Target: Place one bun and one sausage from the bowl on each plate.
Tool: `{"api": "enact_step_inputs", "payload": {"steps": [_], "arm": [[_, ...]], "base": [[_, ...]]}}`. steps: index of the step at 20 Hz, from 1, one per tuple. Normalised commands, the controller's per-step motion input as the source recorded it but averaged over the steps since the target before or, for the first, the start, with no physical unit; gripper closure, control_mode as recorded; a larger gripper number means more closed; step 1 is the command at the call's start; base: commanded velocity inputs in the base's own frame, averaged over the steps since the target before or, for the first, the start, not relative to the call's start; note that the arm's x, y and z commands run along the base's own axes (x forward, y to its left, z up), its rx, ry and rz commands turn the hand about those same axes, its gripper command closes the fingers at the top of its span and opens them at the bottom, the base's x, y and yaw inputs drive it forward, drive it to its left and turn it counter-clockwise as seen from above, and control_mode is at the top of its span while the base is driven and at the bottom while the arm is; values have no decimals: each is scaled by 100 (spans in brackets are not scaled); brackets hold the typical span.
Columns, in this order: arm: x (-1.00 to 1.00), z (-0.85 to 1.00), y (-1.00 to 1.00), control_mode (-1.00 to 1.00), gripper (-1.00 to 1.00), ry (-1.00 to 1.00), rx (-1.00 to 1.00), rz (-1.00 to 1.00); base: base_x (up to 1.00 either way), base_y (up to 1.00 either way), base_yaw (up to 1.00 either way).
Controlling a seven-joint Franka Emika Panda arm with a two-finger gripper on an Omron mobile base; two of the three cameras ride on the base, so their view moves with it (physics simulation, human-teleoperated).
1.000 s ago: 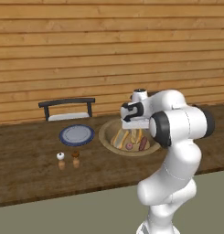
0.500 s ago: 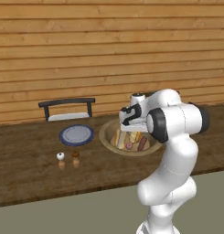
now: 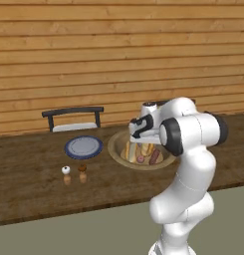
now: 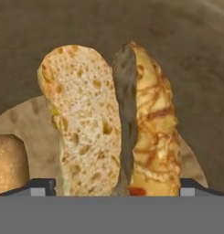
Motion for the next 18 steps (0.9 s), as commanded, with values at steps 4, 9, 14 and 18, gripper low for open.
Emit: {"api": "enact_step_inputs", "payload": {"steps": [4, 9, 14, 18], "arm": [[0, -39, 0, -100, 100, 0, 0, -5], [0, -2, 0, -100, 100, 0, 0, 0], [-39, 73, 0, -100, 100, -21, 1, 0], [-39, 96, 48, -100, 100, -20, 0, 0]], "base": [[0, 0, 0], [0, 0, 0], [0, 0, 0], [0, 0, 0]]}}
